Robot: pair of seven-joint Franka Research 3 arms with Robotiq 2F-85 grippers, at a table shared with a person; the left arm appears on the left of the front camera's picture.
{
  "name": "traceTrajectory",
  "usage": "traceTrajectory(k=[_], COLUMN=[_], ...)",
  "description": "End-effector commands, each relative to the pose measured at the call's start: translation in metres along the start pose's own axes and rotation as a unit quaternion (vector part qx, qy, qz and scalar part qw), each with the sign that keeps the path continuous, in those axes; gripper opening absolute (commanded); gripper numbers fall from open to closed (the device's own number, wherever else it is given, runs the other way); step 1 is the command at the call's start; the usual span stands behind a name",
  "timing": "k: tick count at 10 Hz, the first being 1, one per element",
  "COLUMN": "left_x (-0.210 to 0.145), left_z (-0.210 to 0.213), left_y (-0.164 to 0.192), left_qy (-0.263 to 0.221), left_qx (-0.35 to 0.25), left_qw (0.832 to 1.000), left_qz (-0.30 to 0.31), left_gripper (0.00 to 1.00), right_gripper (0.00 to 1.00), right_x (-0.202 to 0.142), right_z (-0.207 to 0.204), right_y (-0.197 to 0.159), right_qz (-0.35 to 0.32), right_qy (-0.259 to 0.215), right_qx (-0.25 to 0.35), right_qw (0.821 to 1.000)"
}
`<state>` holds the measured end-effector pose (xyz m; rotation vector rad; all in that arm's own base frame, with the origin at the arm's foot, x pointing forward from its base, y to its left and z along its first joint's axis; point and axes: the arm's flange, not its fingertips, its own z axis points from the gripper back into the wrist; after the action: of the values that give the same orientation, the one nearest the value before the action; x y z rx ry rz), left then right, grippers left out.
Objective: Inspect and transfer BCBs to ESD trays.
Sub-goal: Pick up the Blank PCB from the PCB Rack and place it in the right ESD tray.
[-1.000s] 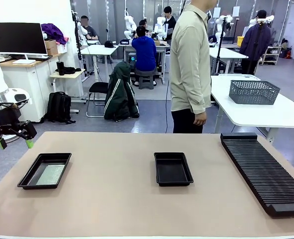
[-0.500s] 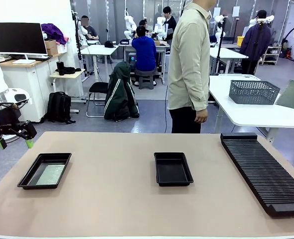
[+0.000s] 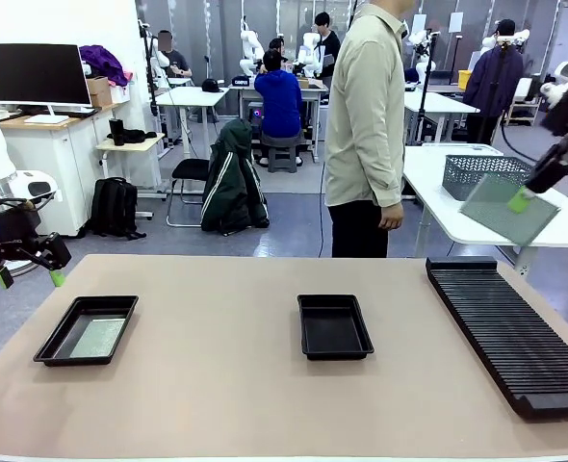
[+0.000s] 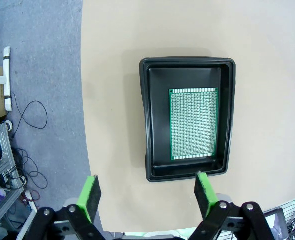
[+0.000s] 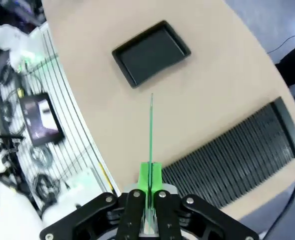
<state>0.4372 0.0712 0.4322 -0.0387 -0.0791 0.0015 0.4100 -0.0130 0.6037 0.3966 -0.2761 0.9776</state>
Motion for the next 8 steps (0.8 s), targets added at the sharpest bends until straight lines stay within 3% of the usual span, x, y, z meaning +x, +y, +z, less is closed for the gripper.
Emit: traceTrajectory(k=[1, 8], left_x=[-0.001, -0.001], left_z=[-0.002, -0.002], left_y=[0.0, 0.0], left_qy=[-0.005, -0.005], left_qx=[0.001, 0.001], left_qw=[1.0, 1.0], left_qz=[0.0, 0.0], left_gripper=[1.0, 1.0], right_gripper=[0.03, 0.03], right_x=[0.012, 0.054], right_z=[-0.035, -0.166], right_y=[0.004, -0.004], right_qz=[-0.059, -0.229], right_qy=[-0.053, -0.118], right_qx=[0.015, 0.104], right_qw=[0.997, 0.961])
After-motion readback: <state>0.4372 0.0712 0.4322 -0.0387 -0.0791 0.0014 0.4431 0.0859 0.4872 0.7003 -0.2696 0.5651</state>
